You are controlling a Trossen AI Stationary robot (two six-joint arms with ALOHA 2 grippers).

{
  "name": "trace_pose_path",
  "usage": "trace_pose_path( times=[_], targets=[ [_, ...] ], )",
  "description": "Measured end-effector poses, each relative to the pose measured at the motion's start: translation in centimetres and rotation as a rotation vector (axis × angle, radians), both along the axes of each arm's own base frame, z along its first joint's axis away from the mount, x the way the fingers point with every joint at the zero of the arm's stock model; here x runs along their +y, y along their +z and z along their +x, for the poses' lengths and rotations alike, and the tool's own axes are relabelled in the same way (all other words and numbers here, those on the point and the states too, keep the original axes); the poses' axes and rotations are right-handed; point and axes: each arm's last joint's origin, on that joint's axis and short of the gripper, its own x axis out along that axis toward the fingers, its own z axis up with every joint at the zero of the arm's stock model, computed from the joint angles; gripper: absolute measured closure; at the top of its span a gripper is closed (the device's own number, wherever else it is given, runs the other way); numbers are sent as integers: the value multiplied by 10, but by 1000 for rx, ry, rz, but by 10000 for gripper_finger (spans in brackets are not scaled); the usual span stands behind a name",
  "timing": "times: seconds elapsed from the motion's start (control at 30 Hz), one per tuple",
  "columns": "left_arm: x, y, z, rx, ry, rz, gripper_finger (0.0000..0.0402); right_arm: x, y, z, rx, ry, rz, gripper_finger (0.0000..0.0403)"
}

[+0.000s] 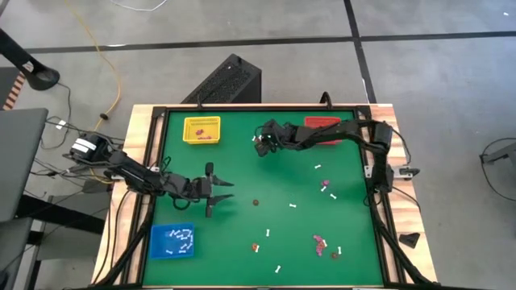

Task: Sort Halloween decoration
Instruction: Put the pink skeleton toy into the yellow bin

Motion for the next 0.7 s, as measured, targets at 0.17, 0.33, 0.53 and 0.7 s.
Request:
trace_pose_path(
  times=[0.17, 0.33, 0.53, 0.7],
  targets=[
    [5, 6, -24, -39, 94, -3, 258, -3, -1, 0, -6, -29, 13, 220],
    [12, 15, -57, -187, 76, -86, 258, -5, -3, -2, -1, -42, 23, 235],
    [17, 32, -76, -312, 19, -216, 258, -5, -8, 1, -28, -62, 34, 251],
    [15, 39, -83, -353, -142, -233, 258, -3, -28, 9, -35, -64, 41, 255]
  ],
)
